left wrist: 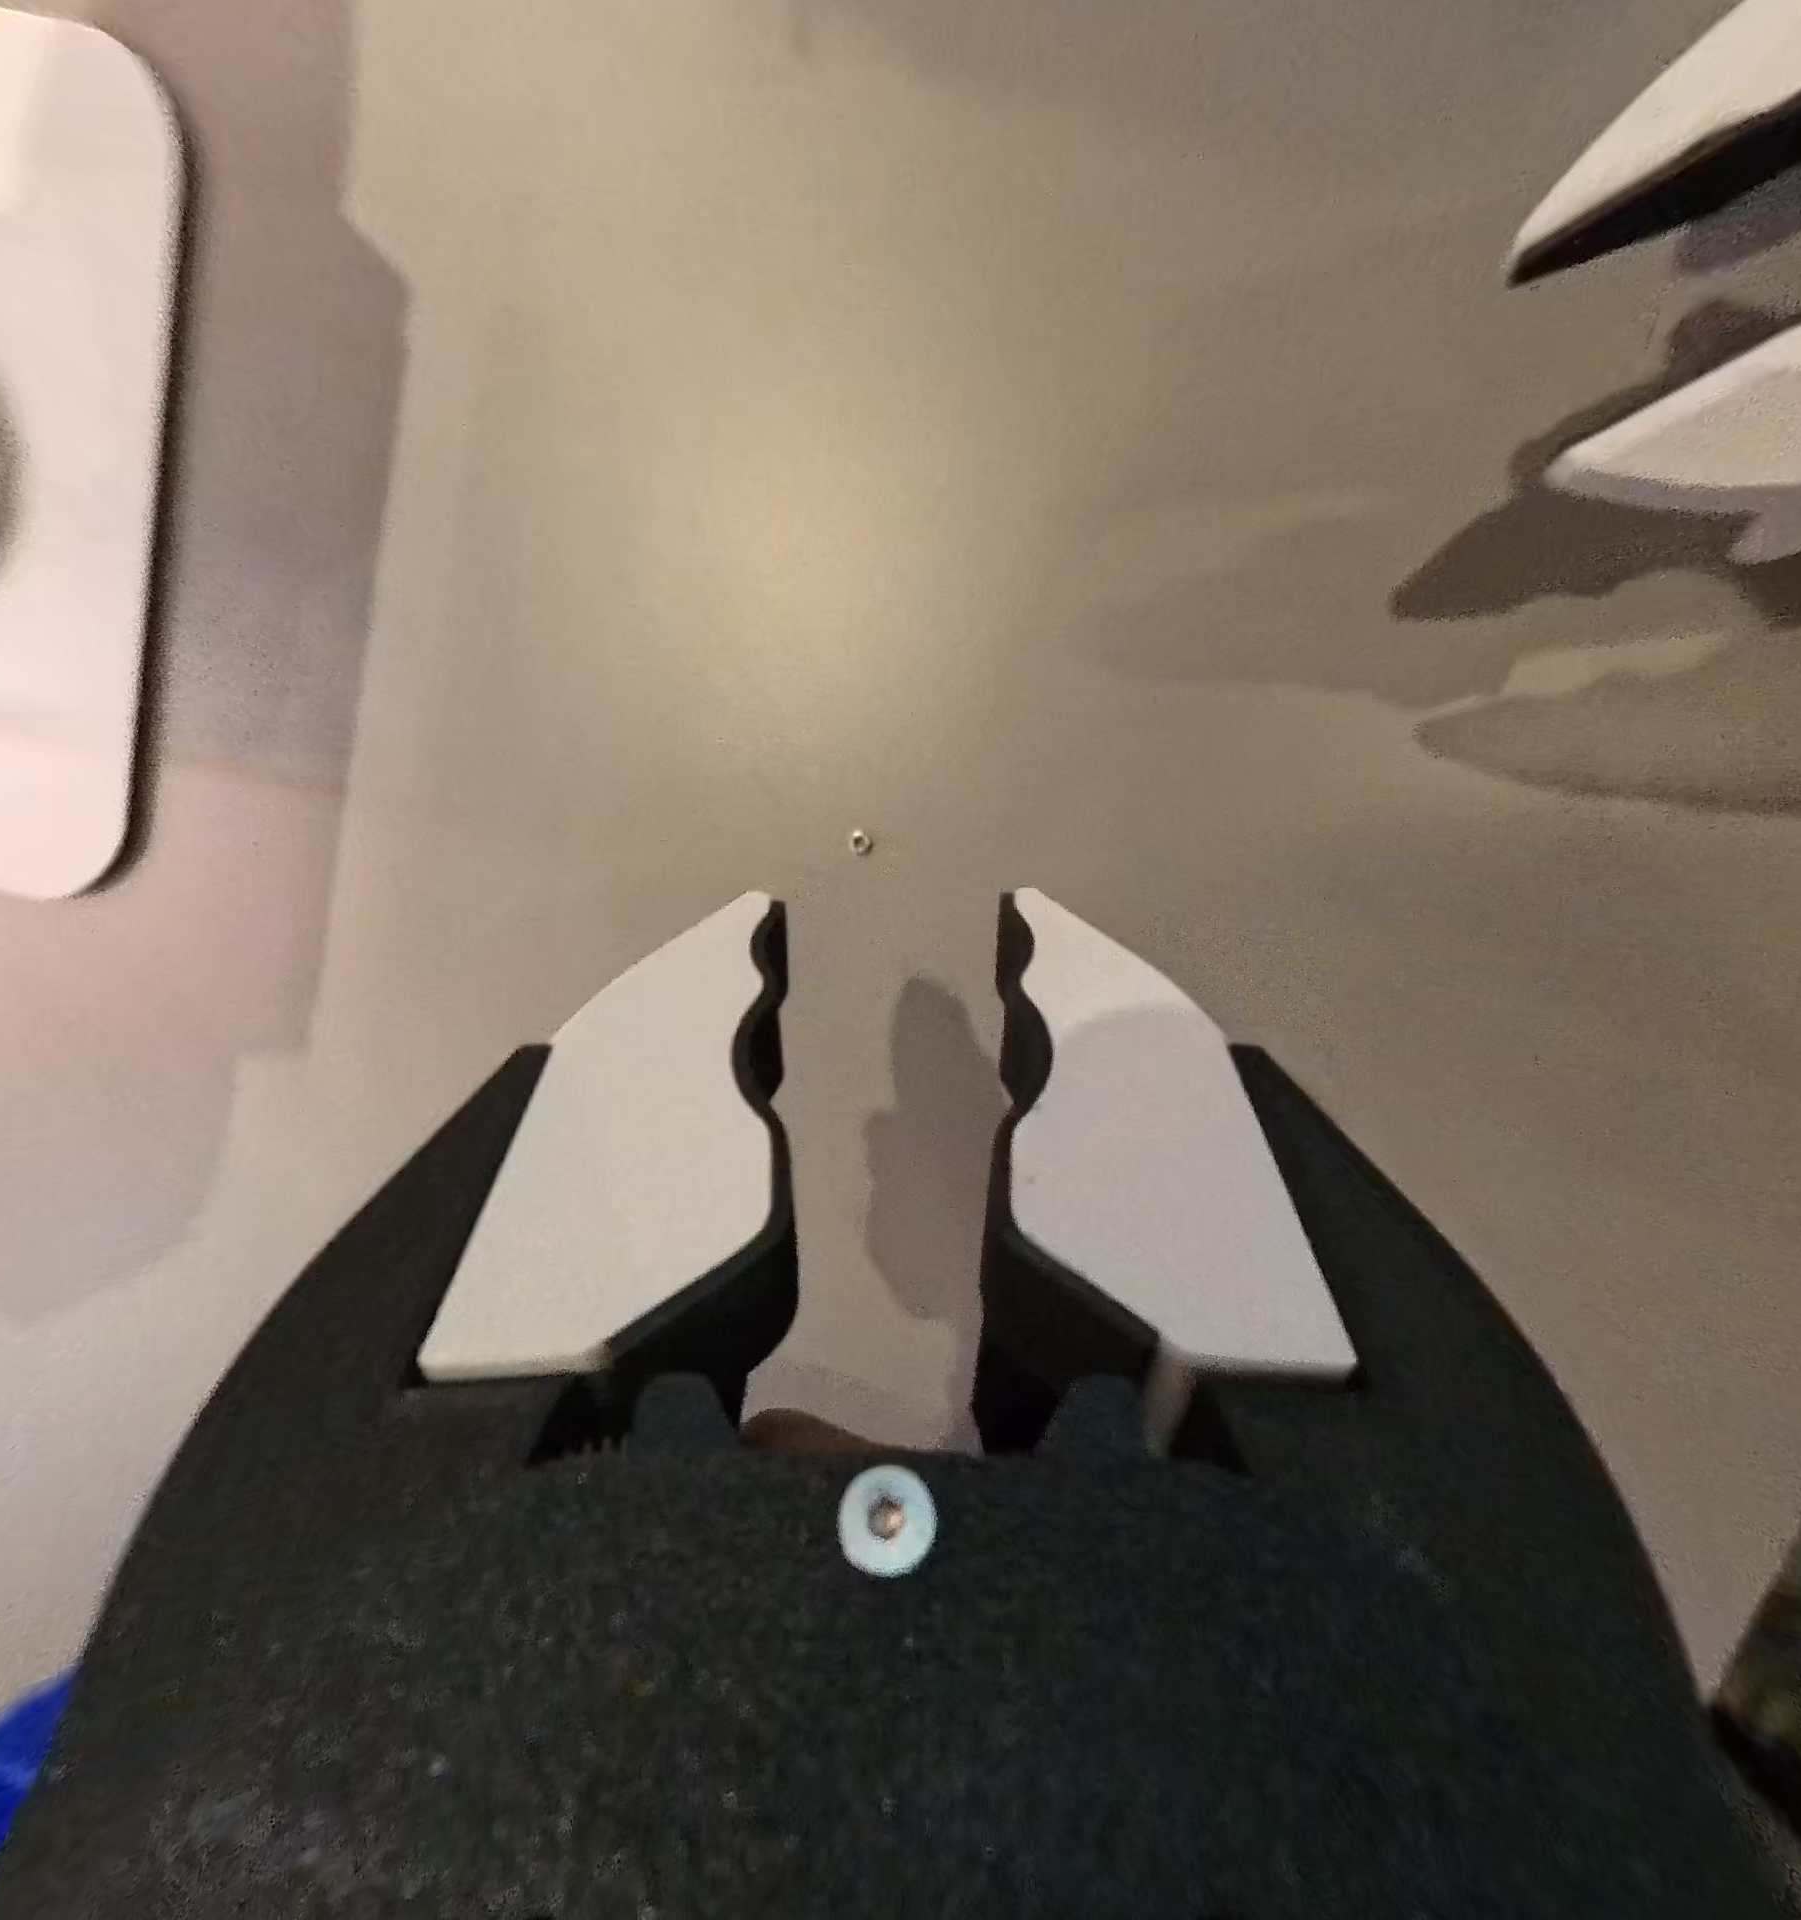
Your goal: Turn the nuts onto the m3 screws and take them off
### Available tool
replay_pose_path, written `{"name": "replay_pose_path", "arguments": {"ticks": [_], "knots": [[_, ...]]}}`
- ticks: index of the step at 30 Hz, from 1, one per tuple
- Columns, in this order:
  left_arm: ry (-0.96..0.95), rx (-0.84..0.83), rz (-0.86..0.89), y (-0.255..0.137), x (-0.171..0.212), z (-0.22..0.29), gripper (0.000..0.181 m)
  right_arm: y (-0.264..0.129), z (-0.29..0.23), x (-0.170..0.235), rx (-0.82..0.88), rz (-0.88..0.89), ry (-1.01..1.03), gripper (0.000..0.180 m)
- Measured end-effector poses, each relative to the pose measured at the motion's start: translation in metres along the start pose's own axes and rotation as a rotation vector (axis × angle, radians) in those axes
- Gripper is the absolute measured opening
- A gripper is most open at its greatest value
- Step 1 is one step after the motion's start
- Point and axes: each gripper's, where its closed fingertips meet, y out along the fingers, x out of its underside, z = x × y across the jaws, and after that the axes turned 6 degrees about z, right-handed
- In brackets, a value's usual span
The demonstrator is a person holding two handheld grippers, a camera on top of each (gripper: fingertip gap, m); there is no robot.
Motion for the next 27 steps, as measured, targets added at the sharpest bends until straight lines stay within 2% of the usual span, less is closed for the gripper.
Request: {"name": "replay_pose_path", "arguments": {"ticks": [4,8,11,14,19,27], "knots": [[-0.118,-0.098,0.163,-0.073,0.019,-0.001,0.043,0.0,0.001,-0.001,-0.001,0.004,0.01,0.024],[-0.251,-0.24,0.288,-0.163,0.066,-0.02,0.045,0.0,0.001,0.001,-0.004,-0.004,0.017,0.024],[-0.326,-0.348,0.289,-0.215,0.114,-0.041,0.044,0.0,0.002,0.0,-0.005,-0.001,0.025,0.024],[-0.37,-0.414,0.212,-0.241,0.158,-0.065,0.044,0.0,0.002,0.0,-0.007,-0.001,0.03,0.024],[-0.274,-0.469,-0.048,-0.233,0.206,-0.115,0.043,0.001,0.0,0.001,-0.008,-0.009,0.011,0.024],[-0.126,-0.232,-0.225,-0.119,0.235,-0.166,0.038,0.001,-0.005,0.001,-0.015,-0.009,-0.037,0.023]]}}
